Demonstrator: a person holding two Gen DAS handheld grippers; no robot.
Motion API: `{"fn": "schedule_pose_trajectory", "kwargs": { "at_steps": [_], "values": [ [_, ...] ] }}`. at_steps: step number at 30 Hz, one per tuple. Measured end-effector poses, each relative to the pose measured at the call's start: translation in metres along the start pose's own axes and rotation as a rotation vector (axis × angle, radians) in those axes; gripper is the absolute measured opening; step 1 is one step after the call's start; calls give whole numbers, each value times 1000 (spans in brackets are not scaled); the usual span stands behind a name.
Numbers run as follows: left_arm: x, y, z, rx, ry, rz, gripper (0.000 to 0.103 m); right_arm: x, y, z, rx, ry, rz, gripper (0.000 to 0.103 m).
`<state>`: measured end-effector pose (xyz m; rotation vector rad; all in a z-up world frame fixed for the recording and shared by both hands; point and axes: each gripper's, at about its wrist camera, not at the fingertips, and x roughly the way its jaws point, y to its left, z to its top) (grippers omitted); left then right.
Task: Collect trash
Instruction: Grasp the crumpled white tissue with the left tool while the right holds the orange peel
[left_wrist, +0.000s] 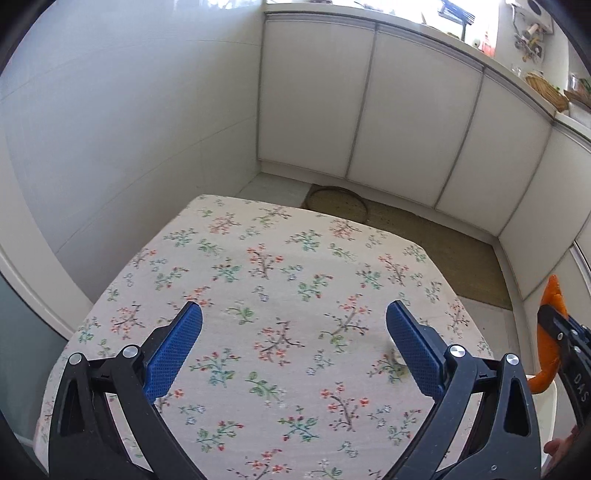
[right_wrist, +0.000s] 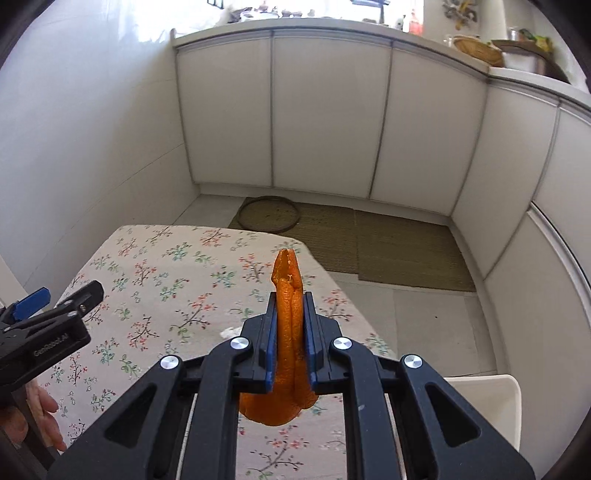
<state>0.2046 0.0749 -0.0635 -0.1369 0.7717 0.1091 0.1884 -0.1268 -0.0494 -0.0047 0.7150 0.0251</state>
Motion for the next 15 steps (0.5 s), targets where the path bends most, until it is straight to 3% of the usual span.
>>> {"fn": "schedule_pose_trajectory", "kwargs": {
  "at_steps": [7, 15],
  "values": [
    [43, -81, -9, 100, 106, -68, 96, -11, -57, -5, 75, -14, -50, 13],
    [101, -122, -30, 81, 241, -25, 96, -4, -100, -15, 127, 20, -57, 13]
  ]
}}
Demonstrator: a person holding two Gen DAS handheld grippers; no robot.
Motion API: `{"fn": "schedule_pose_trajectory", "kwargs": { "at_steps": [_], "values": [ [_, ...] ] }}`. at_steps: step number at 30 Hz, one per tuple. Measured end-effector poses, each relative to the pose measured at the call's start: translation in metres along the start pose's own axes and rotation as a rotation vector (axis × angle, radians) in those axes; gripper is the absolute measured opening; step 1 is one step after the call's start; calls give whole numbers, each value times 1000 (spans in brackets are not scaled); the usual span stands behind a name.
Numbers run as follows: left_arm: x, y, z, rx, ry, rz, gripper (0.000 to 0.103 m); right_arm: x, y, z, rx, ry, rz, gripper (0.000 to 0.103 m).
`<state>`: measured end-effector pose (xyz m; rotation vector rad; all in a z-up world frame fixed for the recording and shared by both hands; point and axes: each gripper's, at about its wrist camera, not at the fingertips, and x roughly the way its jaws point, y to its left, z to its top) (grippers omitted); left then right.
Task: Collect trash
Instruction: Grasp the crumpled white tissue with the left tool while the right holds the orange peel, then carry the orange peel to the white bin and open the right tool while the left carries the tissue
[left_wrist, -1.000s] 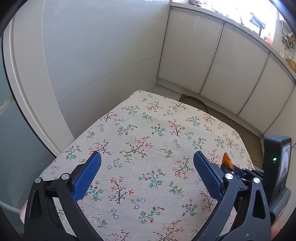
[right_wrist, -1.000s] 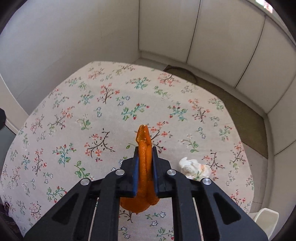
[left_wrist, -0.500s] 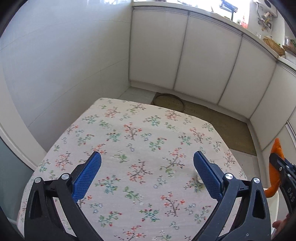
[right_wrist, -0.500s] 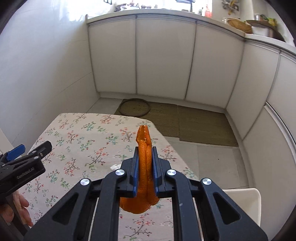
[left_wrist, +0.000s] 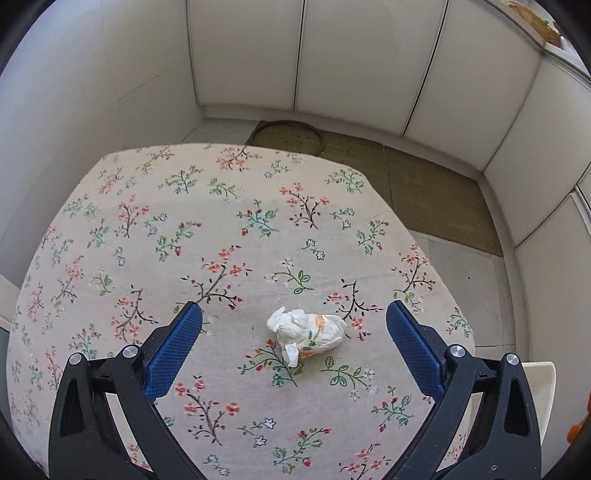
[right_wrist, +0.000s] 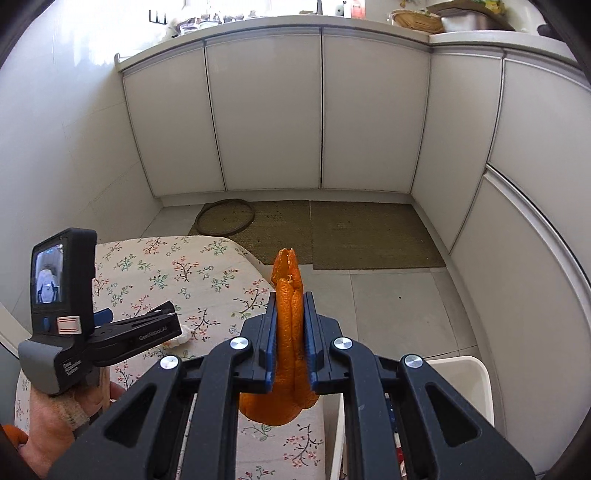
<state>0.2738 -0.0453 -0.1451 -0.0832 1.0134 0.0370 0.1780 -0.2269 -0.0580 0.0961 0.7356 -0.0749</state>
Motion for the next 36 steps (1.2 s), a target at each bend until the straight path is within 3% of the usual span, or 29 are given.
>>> {"fn": "schedule_pose_trajectory", "kwargs": {
  "at_steps": [8, 12, 14, 19, 27, 36],
  "values": [
    [45, -10, -10, -51, 85, 63, 94, 10, -23, -9, -2, 35, -19, 13],
    [58, -9, -14, -73, 139, 54, 83, 13, -29, -9, 6, 40, -20, 13],
    [58, -9, -15, -68, 121, 70, 78, 15, -28, -10, 6, 45, -18, 13],
    [53, -12, -16, -21, 90, 75, 50, 14, -22, -9, -7, 40, -13, 13],
    [31, 8, -11, -36, 59, 55, 47, 6, -18, -7, -14, 25, 3, 13],
    [-50, 10, 0, 17, -140, 19, 46, -25, -15, -7, -16, -39, -6, 13]
  ]
}}
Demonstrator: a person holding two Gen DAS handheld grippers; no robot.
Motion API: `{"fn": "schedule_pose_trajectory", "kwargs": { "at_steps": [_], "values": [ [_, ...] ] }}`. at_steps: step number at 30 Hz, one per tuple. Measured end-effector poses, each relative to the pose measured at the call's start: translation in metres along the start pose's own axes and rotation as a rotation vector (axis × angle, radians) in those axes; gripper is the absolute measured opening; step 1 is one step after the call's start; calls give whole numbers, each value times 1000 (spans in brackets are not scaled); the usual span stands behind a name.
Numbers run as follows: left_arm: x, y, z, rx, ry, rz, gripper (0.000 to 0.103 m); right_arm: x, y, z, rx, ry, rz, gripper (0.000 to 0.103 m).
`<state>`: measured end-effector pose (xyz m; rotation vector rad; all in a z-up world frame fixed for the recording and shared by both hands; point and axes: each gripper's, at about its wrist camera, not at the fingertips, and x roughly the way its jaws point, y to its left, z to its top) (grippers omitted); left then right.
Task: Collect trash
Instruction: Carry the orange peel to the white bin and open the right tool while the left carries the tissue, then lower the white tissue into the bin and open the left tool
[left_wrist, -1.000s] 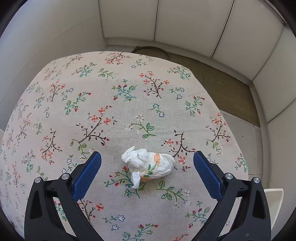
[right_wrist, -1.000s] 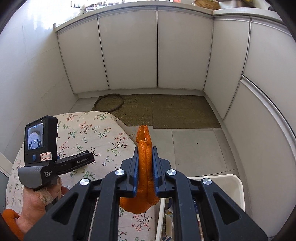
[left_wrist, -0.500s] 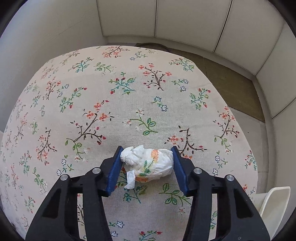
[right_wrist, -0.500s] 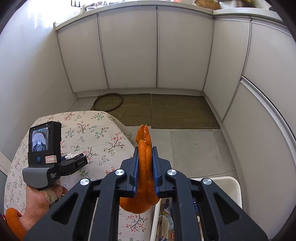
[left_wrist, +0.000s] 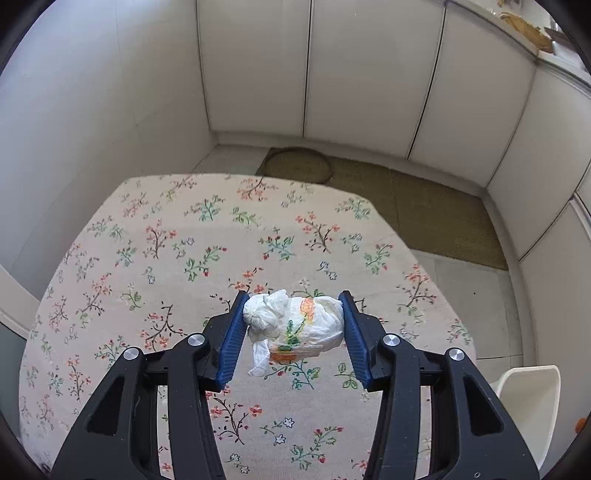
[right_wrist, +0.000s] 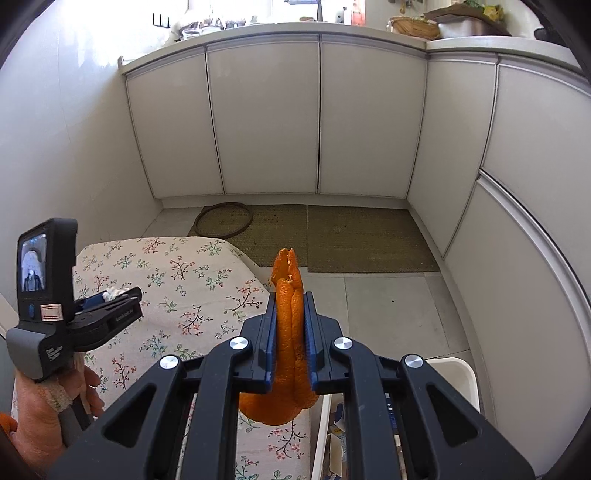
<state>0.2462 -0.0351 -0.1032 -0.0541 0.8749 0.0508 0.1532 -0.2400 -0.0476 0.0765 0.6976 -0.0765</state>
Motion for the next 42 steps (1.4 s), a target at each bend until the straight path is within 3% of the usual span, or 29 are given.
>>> {"fn": "schedule_pose_trajectory", "kwargs": {
  "at_steps": [6, 12, 21, 26, 30, 35, 42],
  "values": [
    [-65, -20, -1, 32, -118, -97, 47, -33, -14, -10, 9, -59, -70, 13],
    [-107, -53, -16, 84, -188, -198, 47, -57, -47, -23, 57, -76, -137, 13],
    [-140, -116, -44, 164, -201, -318, 47, -74, -124, -46, 176, -70, -244, 14],
    [-148, -150, -60, 212, -209, -352, 47, -71, -154, -55, 231, -66, -256, 17],
    [-157, -176, -70, 241, -219, -377, 47, -75, -171, -58, 265, -85, -273, 42],
    [-164, -200, -79, 275, -232, -408, 47, -89, -187, -62, 288, -121, -312, 59],
    [-170, -230, -86, 317, -243, -447, 47, -111, -216, -67, 360, -173, -473, 81]
  ]
}}
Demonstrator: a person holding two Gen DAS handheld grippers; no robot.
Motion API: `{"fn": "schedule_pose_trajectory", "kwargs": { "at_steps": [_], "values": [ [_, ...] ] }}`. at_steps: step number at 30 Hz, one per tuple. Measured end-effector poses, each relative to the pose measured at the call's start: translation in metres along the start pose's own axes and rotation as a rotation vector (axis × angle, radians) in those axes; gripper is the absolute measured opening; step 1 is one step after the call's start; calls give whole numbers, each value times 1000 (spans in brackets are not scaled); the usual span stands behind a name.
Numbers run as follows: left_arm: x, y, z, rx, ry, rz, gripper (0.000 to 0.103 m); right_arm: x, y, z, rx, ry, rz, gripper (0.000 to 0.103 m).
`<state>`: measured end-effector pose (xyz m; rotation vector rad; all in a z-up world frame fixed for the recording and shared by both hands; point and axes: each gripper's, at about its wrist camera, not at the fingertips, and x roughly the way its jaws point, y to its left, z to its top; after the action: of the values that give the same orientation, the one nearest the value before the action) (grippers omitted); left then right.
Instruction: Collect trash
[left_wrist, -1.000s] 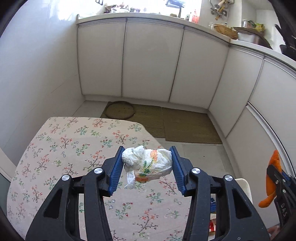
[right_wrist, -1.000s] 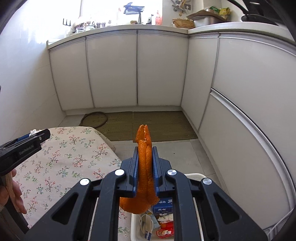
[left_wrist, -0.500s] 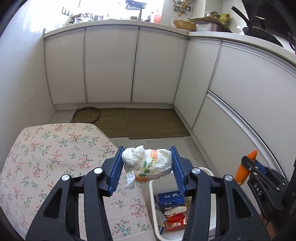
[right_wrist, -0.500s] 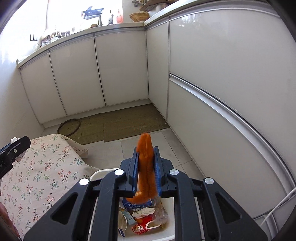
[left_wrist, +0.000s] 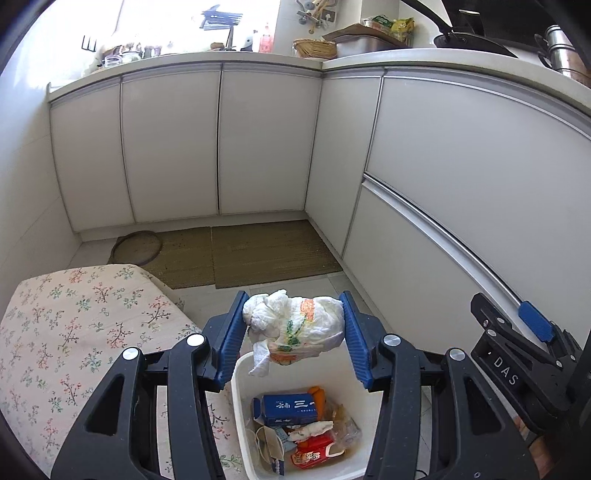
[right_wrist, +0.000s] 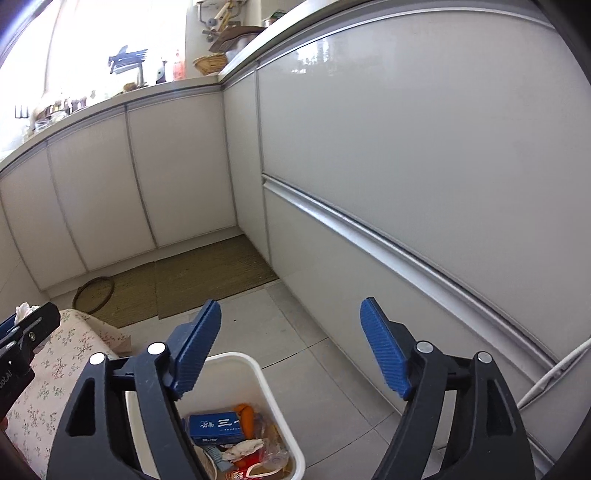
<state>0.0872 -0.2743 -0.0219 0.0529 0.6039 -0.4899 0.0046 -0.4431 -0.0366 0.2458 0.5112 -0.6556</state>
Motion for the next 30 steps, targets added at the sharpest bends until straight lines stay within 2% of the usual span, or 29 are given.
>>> {"fn": "schedule_pose_trajectory", "kwargs": {
  "at_steps": [9, 11, 12, 16, 22, 30],
  "values": [
    [12, -24, 5, 21, 1, -47, 51, -8, -22, 5, 16, -66, -164, 95],
    [14, -28, 5, 25, 3, -44, 56, -9, -25, 5, 16, -73, -180, 96],
    [15, -31, 5, 28, 2, -42, 62, -10, -26, 5, 17, -76, -187, 96],
    [15, -35, 5, 38, -8, -28, 79, -10, -28, 6, 20, -80, -193, 96],
    [12, -32, 4, 32, -27, -1, 94, -10, -26, 9, 20, -82, -191, 96],
    [4, -21, 5, 23, -23, 6, 96, -18, -17, 8, -3, -84, -176, 96]
  ]
}}
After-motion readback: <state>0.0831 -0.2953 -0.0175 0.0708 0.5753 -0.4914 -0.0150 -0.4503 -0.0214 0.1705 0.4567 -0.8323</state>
